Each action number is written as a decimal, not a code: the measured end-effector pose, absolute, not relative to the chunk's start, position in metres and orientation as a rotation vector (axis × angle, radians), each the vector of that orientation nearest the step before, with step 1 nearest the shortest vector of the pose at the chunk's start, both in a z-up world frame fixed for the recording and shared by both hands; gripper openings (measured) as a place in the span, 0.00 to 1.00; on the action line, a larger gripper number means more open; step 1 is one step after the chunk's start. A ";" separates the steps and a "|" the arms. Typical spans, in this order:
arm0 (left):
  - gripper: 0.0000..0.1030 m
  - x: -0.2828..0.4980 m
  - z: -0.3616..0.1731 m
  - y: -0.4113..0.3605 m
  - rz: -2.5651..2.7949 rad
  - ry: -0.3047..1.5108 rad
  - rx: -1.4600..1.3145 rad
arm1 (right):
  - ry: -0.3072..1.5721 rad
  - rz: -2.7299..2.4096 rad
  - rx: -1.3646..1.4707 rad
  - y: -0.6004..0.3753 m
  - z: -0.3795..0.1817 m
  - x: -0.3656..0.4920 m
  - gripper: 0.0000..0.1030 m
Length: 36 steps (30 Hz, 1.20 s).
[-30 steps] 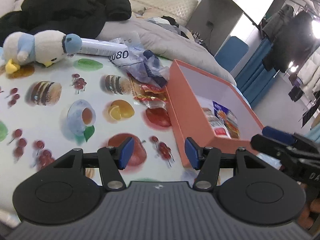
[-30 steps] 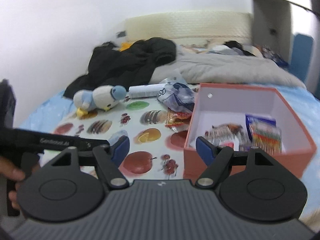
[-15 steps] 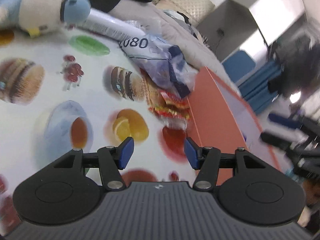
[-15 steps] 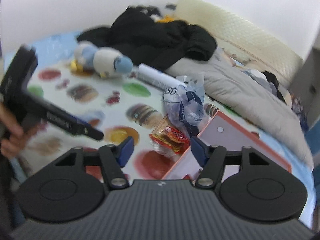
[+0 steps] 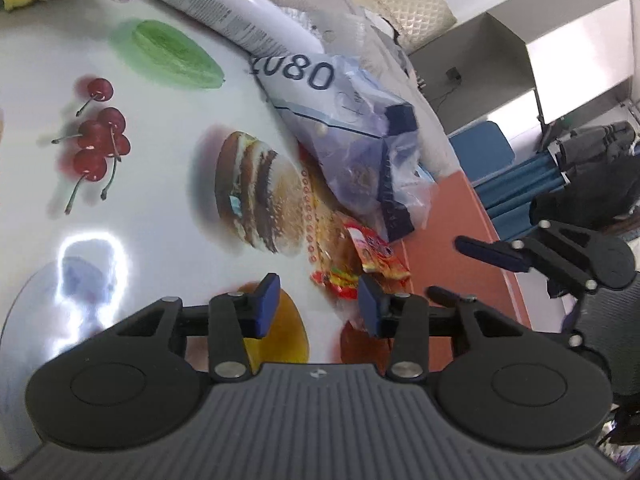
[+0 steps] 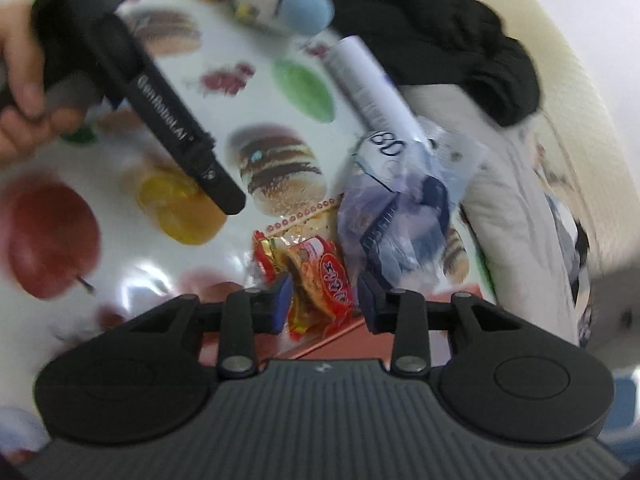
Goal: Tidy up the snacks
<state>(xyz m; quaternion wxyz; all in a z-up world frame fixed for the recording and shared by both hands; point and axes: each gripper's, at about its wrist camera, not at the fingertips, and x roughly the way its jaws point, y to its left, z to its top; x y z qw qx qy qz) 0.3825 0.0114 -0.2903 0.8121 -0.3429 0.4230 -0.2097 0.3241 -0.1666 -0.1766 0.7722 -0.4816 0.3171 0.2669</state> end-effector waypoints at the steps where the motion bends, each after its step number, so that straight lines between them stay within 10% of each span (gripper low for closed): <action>1: 0.47 0.386 -0.293 0.012 -0.443 0.911 -0.741 | 0.701 0.589 -1.076 -0.163 -0.182 0.331 0.37; 9: 0.47 0.403 -0.306 0.020 -0.454 0.901 -0.831 | 0.802 0.658 -1.293 -0.144 -0.222 0.356 0.35; 19: 0.50 0.398 -0.299 0.017 -0.459 0.895 -0.761 | 0.905 0.664 -1.228 -0.145 -0.230 0.373 0.03; 28: 0.73 0.389 -0.282 -0.020 -0.482 0.880 -0.566 | 0.879 0.595 -0.984 -0.162 -0.168 0.394 0.03; 36: 0.73 0.387 -0.270 -0.054 -0.503 0.821 -0.385 | 0.852 0.557 -0.798 -0.183 -0.127 0.411 0.03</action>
